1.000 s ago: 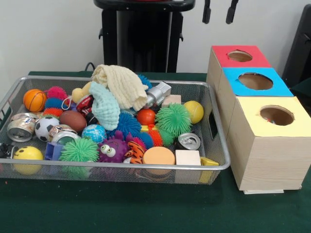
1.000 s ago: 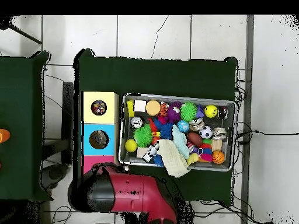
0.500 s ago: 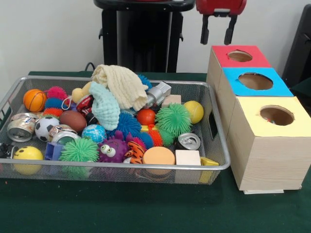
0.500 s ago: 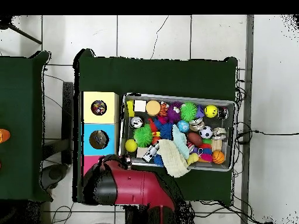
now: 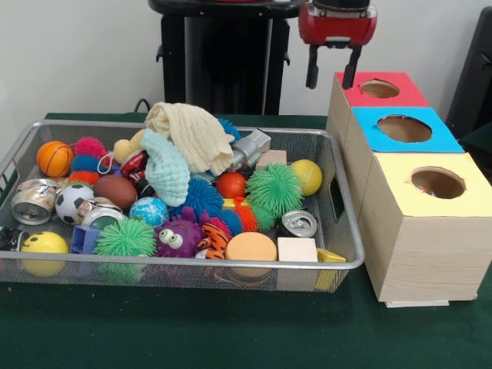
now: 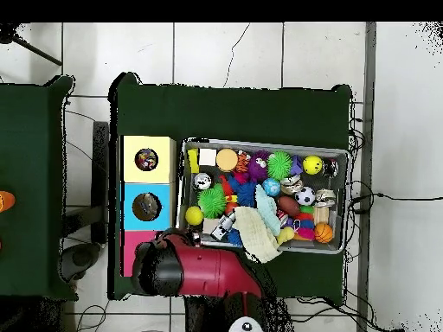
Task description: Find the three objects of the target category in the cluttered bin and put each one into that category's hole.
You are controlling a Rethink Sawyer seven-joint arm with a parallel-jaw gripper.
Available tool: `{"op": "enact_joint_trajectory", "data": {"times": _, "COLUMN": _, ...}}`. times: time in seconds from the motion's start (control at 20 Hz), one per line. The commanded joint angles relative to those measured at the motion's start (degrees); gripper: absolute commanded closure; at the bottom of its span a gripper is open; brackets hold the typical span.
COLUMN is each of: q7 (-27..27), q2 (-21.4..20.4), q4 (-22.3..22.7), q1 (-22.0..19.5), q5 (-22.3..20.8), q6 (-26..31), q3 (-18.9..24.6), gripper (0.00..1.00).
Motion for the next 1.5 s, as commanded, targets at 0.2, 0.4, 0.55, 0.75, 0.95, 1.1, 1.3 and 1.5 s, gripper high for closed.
{"op": "enact_joint_trajectory", "data": {"times": 0.2, "q7": -2.25, "q2": 3.73, "q4": -7.32, "q1": -7.77, "q5": -6.38, "q6": 2.74, "q3": 5.54, "gripper": 0.0}}
{"op": "enact_joint_trajectory", "data": {"times": 0.4, "q7": -3.19, "q2": 3.94, "q4": -8.05, "q1": -10.44, "q5": -8.23, "q6": 3.52, "q3": 7.37, "gripper": 0.0}}
{"op": "enact_joint_trajectory", "data": {"times": 0.55, "q7": -3.49, "q2": 4.28, "q4": -8.54, "q1": -11.99, "q5": -9.45, "q6": 3.78, "q3": 8.39, "gripper": 0.0}}
{"op": "enact_joint_trajectory", "data": {"times": 0.75, "q7": -4.06, "q2": 5.26, "q4": -9.12, "q1": -14.43, "q5": -11.57, "q6": 3.04, "q3": 9.87, "gripper": 0.0}}
{"op": "enact_joint_trajectory", "data": {"times": 0.95, "q7": -5.88, "q2": 5.46, "q4": -10.25, "q1": -17.1, "q5": -13.84, "q6": 3.92, "q3": 11.18, "gripper": 0.0}}
{"op": "enact_joint_trajectory", "data": {"times": 1.1, "q7": -7.13, "q2": 4.91, "q4": -11.14, "q1": -18.89, "q5": -15.53, "q6": 5.36, "q3": 12.27, "gripper": 0.0}}
{"op": "enact_joint_trajectory", "data": {"times": 1.3, "q7": -7.9, "q2": 5.07, "q4": -12.71, "q1": -20.73, "q5": -17.49, "q6": 6.92, "q3": 13.56, "gripper": 0.0}}
{"op": "enact_joint_trajectory", "data": {"times": 1.5, "q7": -7.32, "q2": 5.0, "q4": -13.52, "q1": -21.41, "q5": -18.81, "q6": 7.74, "q3": 14.56, "gripper": 0.0}}
